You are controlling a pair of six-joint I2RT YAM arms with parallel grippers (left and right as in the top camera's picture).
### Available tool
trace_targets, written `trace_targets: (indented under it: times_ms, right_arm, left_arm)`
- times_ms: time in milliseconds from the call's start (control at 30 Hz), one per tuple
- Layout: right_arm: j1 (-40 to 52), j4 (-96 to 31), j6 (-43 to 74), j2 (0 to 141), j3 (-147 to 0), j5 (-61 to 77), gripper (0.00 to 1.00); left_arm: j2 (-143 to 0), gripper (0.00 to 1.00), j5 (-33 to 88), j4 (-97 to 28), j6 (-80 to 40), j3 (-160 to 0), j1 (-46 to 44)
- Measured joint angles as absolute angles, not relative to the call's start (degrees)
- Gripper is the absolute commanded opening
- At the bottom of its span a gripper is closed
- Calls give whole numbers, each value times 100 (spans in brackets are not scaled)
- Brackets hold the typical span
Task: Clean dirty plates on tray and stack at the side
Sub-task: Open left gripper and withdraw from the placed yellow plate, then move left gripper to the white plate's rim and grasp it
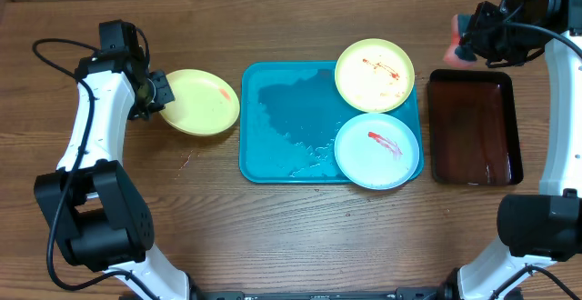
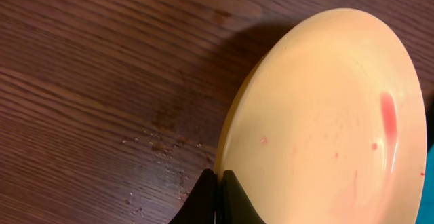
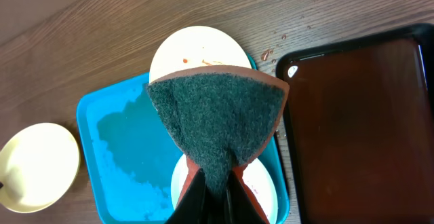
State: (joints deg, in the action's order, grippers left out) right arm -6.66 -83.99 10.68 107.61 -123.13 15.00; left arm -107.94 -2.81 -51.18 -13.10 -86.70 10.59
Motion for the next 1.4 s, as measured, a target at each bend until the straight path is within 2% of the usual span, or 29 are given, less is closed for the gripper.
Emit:
trace_targets:
  times_ms: [433, 467, 600, 667, 767, 967, 1067, 1200, 1300, 1400]
  right_arm:
    - [-666, -8429, 1044, 10761, -12313, 1503, 4]
    - [-666, -8431, 1044, 10761, -12313, 1503, 4]
    - [-666, -8433, 1044, 10761, -12313, 1503, 4]
    - [-666, -8440, 1046, 10761, -12313, 1498, 4]
    - [-666, -8447, 1041, 10761, -12313, 1500, 4]
    - [-666, -8451, 1044, 10761, -12313, 1500, 4]
    - [-666, -8447, 1044, 10761, -12313, 1498, 4]
    - [-666, -8449, 1044, 10761, -12313, 1500, 4]
    - [-666, -8449, 1041, 10761, -12313, 1503, 4]
    - [-666, -8453, 1033, 10761, -12313, 1500, 4]
  left_arm:
    - [-11734, 4, -666, -5179, -1356, -8670, 1059]
    - [-11769, 6, -666, -5207, -1356, -8670, 1059]
    - [-11804, 29, -670, -5240, -1358, -8670, 1048]
    - [-11804, 34, -672, -5304, -1326, -8672, 1050]
    - [-11810, 38, -694, -5616, -1308, -8831, 1050]
    - [-11819, 38, -615, -6357, -1066, -9961, 1026]
    - [-11819, 37, -34, -6622, -823, -10634, 910]
    - [-11819, 38, 1514, -6504, -548, -10993, 489]
    - [-11821, 38, 2351, -6552, -589, -10993, -134]
    - [-11821, 39, 2543, -6672, -869, -10936, -926]
